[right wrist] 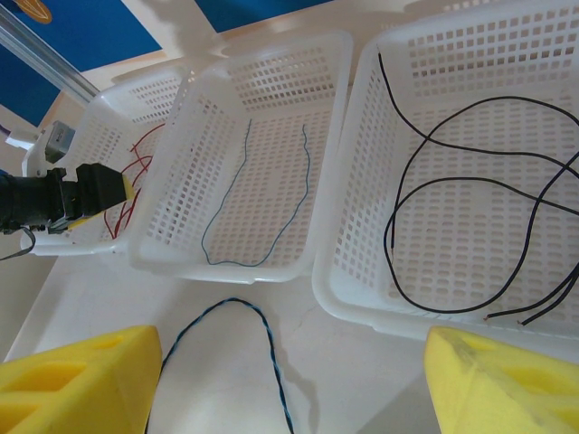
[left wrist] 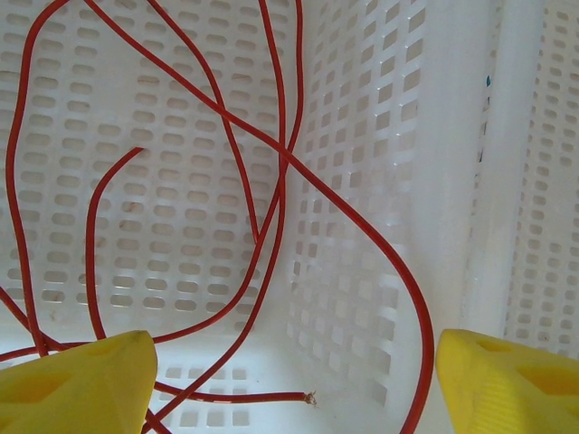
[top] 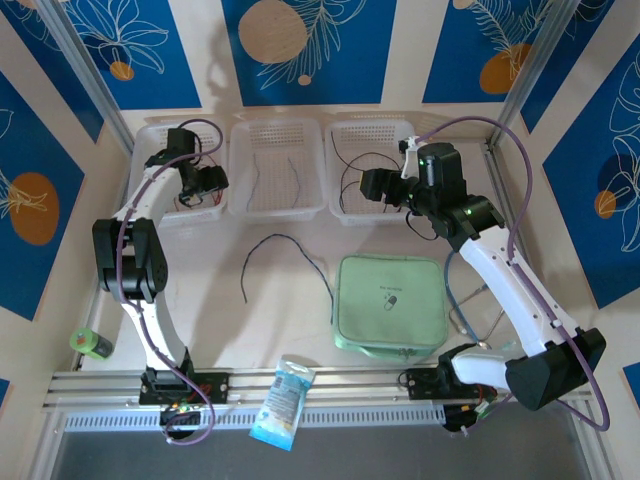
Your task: Untangle the cables
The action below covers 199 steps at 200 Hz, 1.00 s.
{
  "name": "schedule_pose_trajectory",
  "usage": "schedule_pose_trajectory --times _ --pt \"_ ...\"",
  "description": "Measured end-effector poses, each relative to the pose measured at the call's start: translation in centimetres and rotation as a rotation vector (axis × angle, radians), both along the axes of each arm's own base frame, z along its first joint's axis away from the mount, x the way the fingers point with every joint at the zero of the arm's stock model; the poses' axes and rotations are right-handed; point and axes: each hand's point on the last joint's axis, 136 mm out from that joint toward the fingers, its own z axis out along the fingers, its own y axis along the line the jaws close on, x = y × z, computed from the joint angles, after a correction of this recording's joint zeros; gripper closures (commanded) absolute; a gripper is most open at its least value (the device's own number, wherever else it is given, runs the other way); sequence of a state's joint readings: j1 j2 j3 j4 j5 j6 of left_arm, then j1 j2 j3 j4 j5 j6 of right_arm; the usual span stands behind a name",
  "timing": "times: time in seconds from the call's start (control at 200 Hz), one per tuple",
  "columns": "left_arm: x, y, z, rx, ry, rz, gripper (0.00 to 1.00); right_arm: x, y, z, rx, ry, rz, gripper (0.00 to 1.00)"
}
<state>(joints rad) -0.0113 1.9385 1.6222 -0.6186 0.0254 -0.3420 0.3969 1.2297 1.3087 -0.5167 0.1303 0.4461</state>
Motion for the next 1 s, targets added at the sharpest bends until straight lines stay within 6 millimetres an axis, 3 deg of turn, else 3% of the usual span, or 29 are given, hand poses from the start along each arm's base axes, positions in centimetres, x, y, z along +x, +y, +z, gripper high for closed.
schedule_pose_trajectory --times 0.26,0.8,0.995 --pt "0.0 0.0 0.0 0.0 0.0 0.0 0.14 0.0 0.0 0.0 0.0 0.0 0.0 0.24" --pt "-0.3 0.3 -0.8 0.006 0.029 0.004 0.14 0.0 0.0 0.0 0.0 0.0 0.0 0.23" --pt "-0.4 1.4 -1.3 -0.003 0.033 0.04 0.16 0.0 0.0 0.0 0.0 0.0 -0.001 0.23"
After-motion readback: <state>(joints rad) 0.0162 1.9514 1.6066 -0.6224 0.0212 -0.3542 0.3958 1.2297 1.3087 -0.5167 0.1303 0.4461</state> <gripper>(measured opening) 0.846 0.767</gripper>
